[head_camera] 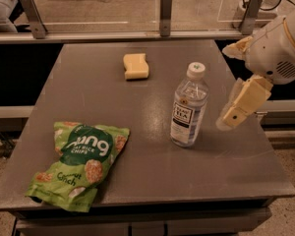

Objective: Knock blue plastic bottle over

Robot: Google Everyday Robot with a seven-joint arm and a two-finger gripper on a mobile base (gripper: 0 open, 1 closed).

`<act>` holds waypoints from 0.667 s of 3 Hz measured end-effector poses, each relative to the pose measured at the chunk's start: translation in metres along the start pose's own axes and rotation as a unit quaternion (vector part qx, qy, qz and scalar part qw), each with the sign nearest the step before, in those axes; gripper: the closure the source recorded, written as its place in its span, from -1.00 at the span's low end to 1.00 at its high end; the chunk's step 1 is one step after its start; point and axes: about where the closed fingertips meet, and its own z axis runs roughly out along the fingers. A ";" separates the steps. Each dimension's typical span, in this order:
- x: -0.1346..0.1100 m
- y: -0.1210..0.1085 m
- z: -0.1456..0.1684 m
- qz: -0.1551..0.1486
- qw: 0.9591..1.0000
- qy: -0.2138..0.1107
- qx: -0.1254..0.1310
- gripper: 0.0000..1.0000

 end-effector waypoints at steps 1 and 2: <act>-0.019 0.003 -0.005 0.008 0.999 -0.045 0.001 -1.00; -0.010 0.004 0.007 0.029 0.997 -0.066 -0.012 -1.00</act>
Offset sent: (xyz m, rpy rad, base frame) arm 0.0052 0.0031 -0.0220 0.2349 0.0510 -0.0399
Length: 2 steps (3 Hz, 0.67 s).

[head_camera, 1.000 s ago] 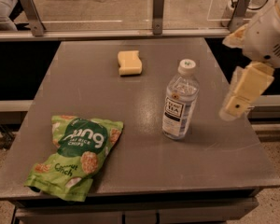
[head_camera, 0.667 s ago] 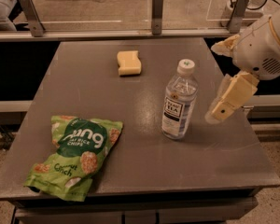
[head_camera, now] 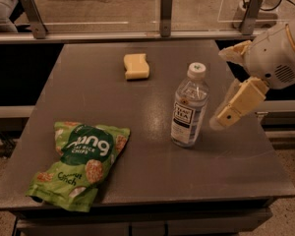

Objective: Knock blue plastic bottle over

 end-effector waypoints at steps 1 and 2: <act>0.006 0.006 0.014 0.018 0.998 -0.059 0.004 -1.00; 0.007 0.009 0.020 0.024 0.990 -0.138 0.022 -1.00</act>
Offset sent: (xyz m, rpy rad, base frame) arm -0.0068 0.0069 -0.0235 0.4872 -0.1865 -0.0161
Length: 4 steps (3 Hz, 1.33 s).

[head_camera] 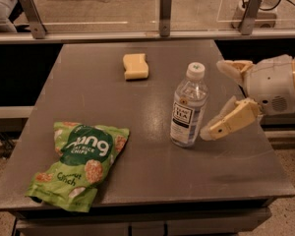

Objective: Knock blue plastic bottle over

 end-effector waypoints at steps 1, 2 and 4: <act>-0.005 0.008 0.008 -0.010 0.998 -0.065 -0.005 -1.00; -0.007 0.017 0.016 -0.011 0.995 -0.100 -0.021 -1.00; -0.010 0.033 0.036 -0.002 0.990 -0.128 -0.063 -0.63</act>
Offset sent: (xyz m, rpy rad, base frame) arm -0.0119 0.0287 -0.0134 0.2619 -0.0717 0.1173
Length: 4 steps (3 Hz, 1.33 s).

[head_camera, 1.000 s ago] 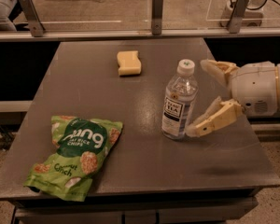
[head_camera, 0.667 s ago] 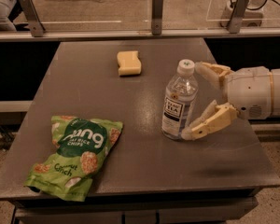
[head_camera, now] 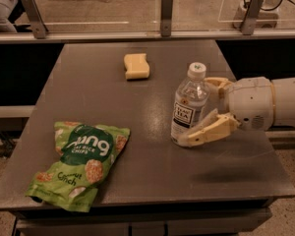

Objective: Knock blue plastic bottle over

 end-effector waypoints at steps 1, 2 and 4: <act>0.002 0.005 0.007 0.007 1.000 -0.002 -0.011 -0.17; 0.004 0.006 0.007 0.019 1.000 -0.002 -0.010 0.27; -0.027 -0.014 -0.019 0.008 0.992 0.123 0.002 1.00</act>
Offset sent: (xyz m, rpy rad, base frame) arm -0.0041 0.0003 -0.0115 0.0256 0.0708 -0.0182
